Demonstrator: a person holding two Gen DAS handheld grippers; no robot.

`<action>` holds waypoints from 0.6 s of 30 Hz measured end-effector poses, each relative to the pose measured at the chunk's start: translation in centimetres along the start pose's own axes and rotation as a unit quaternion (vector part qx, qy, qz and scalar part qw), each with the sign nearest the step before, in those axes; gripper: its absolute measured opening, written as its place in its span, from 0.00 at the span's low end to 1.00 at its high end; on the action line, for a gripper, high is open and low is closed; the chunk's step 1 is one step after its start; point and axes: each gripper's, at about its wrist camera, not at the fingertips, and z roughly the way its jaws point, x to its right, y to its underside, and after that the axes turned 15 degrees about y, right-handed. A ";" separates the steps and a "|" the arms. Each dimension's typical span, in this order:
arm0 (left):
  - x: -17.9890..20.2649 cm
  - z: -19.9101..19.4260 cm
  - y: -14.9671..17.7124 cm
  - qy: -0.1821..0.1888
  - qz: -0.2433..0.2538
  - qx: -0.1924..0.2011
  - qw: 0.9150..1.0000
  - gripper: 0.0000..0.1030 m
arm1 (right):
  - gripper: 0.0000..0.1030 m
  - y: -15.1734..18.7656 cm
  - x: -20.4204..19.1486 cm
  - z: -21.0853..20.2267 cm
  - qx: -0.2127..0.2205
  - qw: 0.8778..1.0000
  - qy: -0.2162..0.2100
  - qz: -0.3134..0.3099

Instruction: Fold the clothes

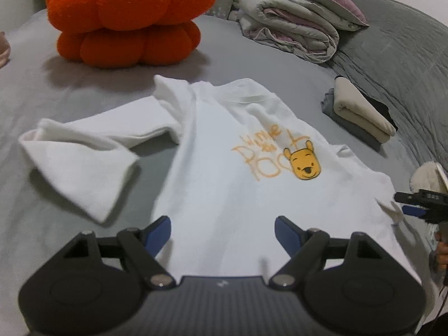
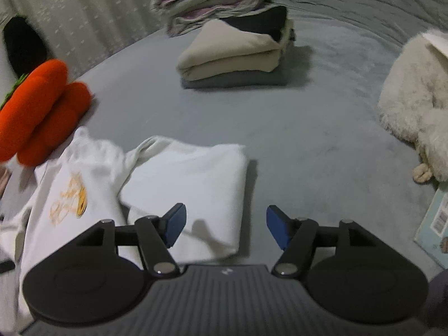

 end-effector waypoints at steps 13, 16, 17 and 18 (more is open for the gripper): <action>1.3 3.7 -1.0 0.032 -0.064 0.006 0.997 0.79 | 0.11 -0.9 -2.0 1.2 0.018 0.992 -0.060 0.111; 1.3 4.0 -1.3 0.043 -0.084 0.013 0.995 0.79 | 0.10 -1.1 -3.1 -0.2 0.037 0.986 -0.111 0.116; 1.3 4.0 -1.3 0.048 -0.089 0.013 0.995 0.79 | 0.10 -1.1 -3.5 -0.7 0.038 0.983 -0.136 0.114; 1.2 4.1 -1.4 0.052 -0.094 0.014 0.994 0.78 | 0.10 -1.1 -4.0 -1.1 0.039 0.980 -0.160 0.113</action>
